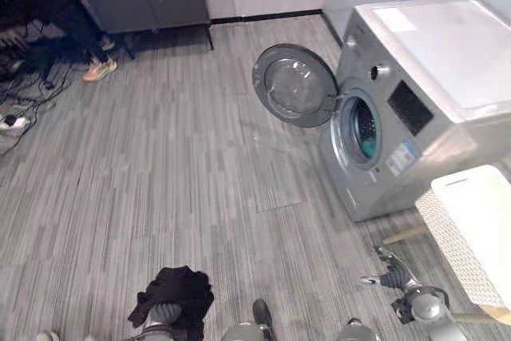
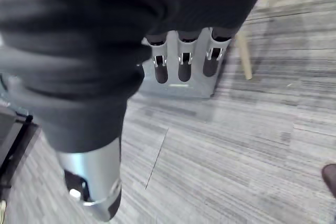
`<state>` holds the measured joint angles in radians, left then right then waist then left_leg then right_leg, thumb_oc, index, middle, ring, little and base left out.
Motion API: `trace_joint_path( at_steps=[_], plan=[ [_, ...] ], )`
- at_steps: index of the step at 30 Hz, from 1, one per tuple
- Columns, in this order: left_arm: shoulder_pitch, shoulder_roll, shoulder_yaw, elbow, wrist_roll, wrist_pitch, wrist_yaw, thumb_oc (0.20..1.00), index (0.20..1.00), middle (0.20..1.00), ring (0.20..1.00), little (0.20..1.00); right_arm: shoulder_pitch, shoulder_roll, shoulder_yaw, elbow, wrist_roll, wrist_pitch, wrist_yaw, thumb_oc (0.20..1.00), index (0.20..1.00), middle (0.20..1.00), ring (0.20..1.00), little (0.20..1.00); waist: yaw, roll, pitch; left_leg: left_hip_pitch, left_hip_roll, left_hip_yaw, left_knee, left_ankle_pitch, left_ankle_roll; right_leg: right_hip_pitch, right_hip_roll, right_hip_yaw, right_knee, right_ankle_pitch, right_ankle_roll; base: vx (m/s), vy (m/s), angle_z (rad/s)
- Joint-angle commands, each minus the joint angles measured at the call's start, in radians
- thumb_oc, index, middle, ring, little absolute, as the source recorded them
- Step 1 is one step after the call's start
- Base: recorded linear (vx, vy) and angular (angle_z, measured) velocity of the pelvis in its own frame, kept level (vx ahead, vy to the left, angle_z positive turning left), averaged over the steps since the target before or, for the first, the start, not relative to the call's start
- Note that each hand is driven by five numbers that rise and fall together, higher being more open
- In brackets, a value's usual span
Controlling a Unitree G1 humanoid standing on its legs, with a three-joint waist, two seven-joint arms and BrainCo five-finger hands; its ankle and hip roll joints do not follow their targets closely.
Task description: Grab the laundry basket,head to the washer,open it,put in the laundry and shut it.
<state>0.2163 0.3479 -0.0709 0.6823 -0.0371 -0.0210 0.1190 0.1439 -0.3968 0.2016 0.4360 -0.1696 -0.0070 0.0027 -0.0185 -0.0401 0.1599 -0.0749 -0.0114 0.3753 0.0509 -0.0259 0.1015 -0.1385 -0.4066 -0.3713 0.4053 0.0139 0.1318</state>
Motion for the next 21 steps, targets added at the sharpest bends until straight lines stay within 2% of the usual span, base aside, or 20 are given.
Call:
trace_joint_path(
  at_steps=[1,4,6,8,9,10,11,12,15,16,18,19,20,21],
  plan=[
    [-0.041,0.033,0.009,-0.116,0.000,-0.022,-0.024,0.200,0.200,0.200,0.200,0.200,-0.036,-0.021,0.002,-0.052,-0.035,-0.021,-0.011,1.000,1.000,1.000,1.000,1.000,-0.015,0.017,0.075,0.029,0.022,-0.085,0.013,-0.075,-0.056,-0.022,0.213,0.127,0.030,-0.087,-0.007,0.17,0.153,0.51],
    [-0.048,0.034,-0.008,-0.133,-0.006,-0.020,-0.034,0.200,0.200,0.200,0.200,0.200,-0.030,-0.024,0.004,-0.065,-0.032,-0.018,-0.012,1.000,1.000,1.000,1.000,1.000,-0.037,0.020,0.098,0.072,-0.002,-0.134,-0.004,-0.098,-0.051,-0.107,0.265,0.145,-0.021,-0.085,-0.017,0.22,0.070,0.49],
    [-0.050,0.035,-0.016,-0.139,-0.001,-0.019,-0.038,0.200,0.200,0.200,0.200,0.200,-0.026,-0.028,0.003,-0.067,-0.032,-0.015,-0.011,1.000,1.000,1.000,1.000,1.000,-0.045,0.019,0.105,0.081,-0.010,-0.149,0.001,-0.109,-0.049,-0.116,0.273,0.150,-0.050,-0.073,-0.013,0.22,0.003,0.43],
    [-0.061,0.031,-0.039,-0.150,0.019,-0.018,-0.043,0.200,0.200,0.200,0.200,0.200,-0.023,-0.028,0.000,-0.061,-0.027,-0.014,-0.019,1.000,1.000,1.000,1.000,1.000,-0.066,0.007,0.112,0.114,-0.039,-0.187,0.001,-0.140,-0.049,-0.177,0.289,0.161,-0.176,-0.007,0.004,0.29,-0.017,0.76],
    [-0.060,0.030,-0.040,-0.150,0.019,-0.017,-0.043,0.200,0.200,0.200,0.200,0.200,-0.023,-0.029,0.000,-0.060,-0.027,-0.014,-0.019,1.000,1.000,1.000,1.000,1.000,-0.067,0.012,0.114,0.118,-0.035,-0.189,0.003,-0.147,-0.050,-0.171,0.292,0.157,-0.177,-0.010,0.005,0.50,-0.042,0.52],
    [-0.069,0.025,-0.044,-0.152,0.029,-0.017,-0.049,0.200,0.200,0.200,0.200,0.200,-0.019,-0.026,0.002,-0.052,-0.036,-0.010,-0.015,1.000,1.000,1.000,1.000,1.000,-0.073,0.008,0.104,0.169,-0.055,-0.214,-0.003,-0.187,-0.060,-0.201,0.287,0.077,-0.289,0.027,0.033,0.52,-0.064,0.20],
    [-0.072,0.021,-0.046,-0.156,0.028,-0.017,-0.051,0.200,0.200,0.200,0.200,0.200,-0.019,-0.026,0.001,-0.050,-0.038,-0.009,-0.014,1.000,1.000,1.000,1.000,1.000,-0.076,0.010,0.102,0.185,-0.055,-0.217,-0.004,-0.196,-0.066,-0.199,0.283,0.032,-0.317,0.036,0.037,0.76,-0.165,0.25],
    [-0.088,0.026,-0.037,-0.134,0.042,-0.023,-0.054,0.200,0.200,0.200,0.200,0.200,-0.014,-0.027,0.001,-0.035,-0.037,-0.011,-0.016,1.000,1.000,1.000,1.000,1.000,-0.082,0.022,0.084,0.224,-0.050,-0.226,-0.001,-0.226,-0.079,-0.176,0.282,-0.026,-0.355,0.034,0.035,0.37,-0.130,0.22],
    [-0.083,0.031,-0.042,-0.128,0.050,-0.023,-0.058,0.200,0.200,0.200,0.200,0.200,-0.006,-0.023,-0.013,-0.030,-0.024,-0.020,-0.024,1.000,1.000,1.000,1.000,1.000,-0.090,0.022,0.074,0.238,-0.051,-0.236,0.026,-0.243,-0.088,-0.155,0.279,-0.019,-0.350,0.037,0.023,0.28,-0.110,0.34],
    [-0.079,0.026,-0.047,-0.122,0.048,-0.025,-0.065,0.200,0.200,0.200,0.200,0.200,-0.004,-0.025,-0.014,-0.020,-0.022,-0.019,-0.019,1.000,1.000,1.000,1.000,1.000,-0.098,0.026,0.063,0.241,-0.040,-0.239,0.055,-0.241,-0.105,-0.137,0.285,-0.008,-0.349,0.034,0.013,0.31,-0.182,0.57],
    [-0.094,0.018,-0.048,-0.096,0.036,-0.033,-0.047,0.200,0.200,0.200,0.200,0.200,-0.004,-0.029,-0.019,0.004,-0.015,-0.021,-0.031,1.000,1.000,1.000,1.000,1.000,-0.119,0.038,0.038,0.198,0.018,-0.198,0.241,-0.132,-0.188,-0.071,0.309,-0.008,-0.340,0.025,-0.019,0.39,-0.265,0.59],
    [-0.096,0.015,-0.052,-0.089,0.032,-0.035,-0.046,0.200,0.200,0.200,0.200,0.200,0.001,-0.033,-0.024,0.001,-0.007,-0.024,-0.032,1.000,1.000,1.000,1.000,1.000,-0.128,0.029,0.031,0.181,0.026,-0.179,0.291,-0.071,-0.197,-0.055,0.311,-0.009,-0.343,0.025,-0.043,0.23,-0.191,0.25],
    [-0.093,0.011,-0.053,-0.094,0.026,-0.035,-0.048,0.200,0.200,0.200,0.200,0.200,0.001,-0.037,-0.027,0.003,-0.007,-0.021,-0.030,1.000,1.000,1.000,1.000,1.000,-0.128,0.026,0.027,0.163,0.039,-0.170,0.353,-0.043,-0.204,-0.036,0.320,-0.002,-0.346,0.009,-0.054,0.31,-0.178,-0.25],
    [-0.100,-0.001,-0.058,-0.085,0.018,-0.034,-0.047,0.200,0.200,0.200,0.200,0.200,-0.008,-0.047,-0.026,0.024,-0.012,-0.018,-0.037,1.000,1.000,1.000,1.000,1.000,-0.125,0.015,0.026,0.119,0.063,-0.144,0.415,-0.019,-0.198,0.011,0.334,0.023,-0.359,-0.024,-0.076,0.24,-0.108,-0.61]
  ],
)
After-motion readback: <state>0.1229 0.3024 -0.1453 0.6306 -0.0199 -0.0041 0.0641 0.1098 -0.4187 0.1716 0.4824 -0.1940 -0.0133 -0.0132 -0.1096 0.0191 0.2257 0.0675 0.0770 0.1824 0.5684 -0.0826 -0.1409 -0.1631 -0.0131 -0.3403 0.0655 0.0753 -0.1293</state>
